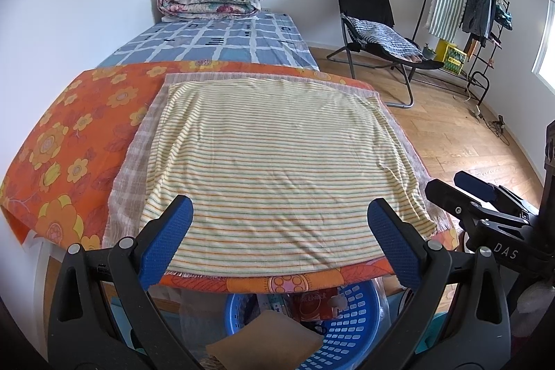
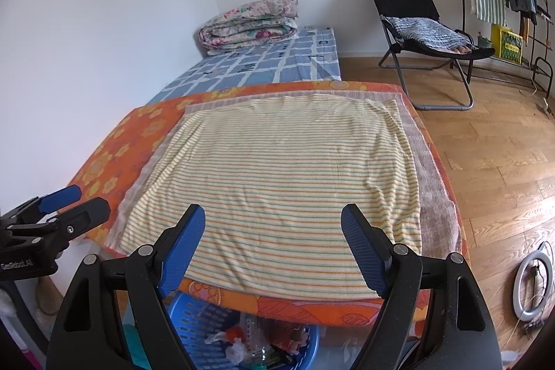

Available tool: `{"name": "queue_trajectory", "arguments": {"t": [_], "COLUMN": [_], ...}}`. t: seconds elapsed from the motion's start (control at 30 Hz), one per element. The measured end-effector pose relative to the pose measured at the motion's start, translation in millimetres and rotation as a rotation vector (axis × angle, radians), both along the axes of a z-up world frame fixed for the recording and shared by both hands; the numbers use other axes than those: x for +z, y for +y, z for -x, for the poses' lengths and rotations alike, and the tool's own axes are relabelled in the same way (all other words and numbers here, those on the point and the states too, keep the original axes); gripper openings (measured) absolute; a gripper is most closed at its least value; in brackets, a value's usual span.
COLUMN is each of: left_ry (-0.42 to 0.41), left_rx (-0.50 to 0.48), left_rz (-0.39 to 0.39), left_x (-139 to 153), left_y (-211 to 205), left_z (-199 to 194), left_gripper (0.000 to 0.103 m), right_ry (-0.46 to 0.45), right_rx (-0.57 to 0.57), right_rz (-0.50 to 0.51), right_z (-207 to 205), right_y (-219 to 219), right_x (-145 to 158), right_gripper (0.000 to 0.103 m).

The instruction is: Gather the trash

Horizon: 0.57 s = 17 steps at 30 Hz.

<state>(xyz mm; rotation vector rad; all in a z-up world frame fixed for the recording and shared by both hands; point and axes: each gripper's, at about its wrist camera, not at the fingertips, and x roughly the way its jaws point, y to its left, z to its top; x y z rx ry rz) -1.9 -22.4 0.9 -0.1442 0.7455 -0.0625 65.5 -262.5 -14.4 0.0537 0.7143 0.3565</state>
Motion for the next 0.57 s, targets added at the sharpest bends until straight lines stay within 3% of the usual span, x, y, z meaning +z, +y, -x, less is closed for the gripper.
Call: {"name": "queue_trajectory", "arguments": {"t": [0.57], "left_ry": [0.005], "left_rx": [0.004], "left_rz": [-0.002], "left_x": [-0.4], "left_y": [1.4], "left_z": [0.1], "left_gripper": [0.102], "right_ry": [0.013], "right_rx": [-0.002], "right_rz": [-0.011], "right_z": [0.4], "right_y": [2.2], "right_x": [-2.1], "right_gripper": [0.081]}}
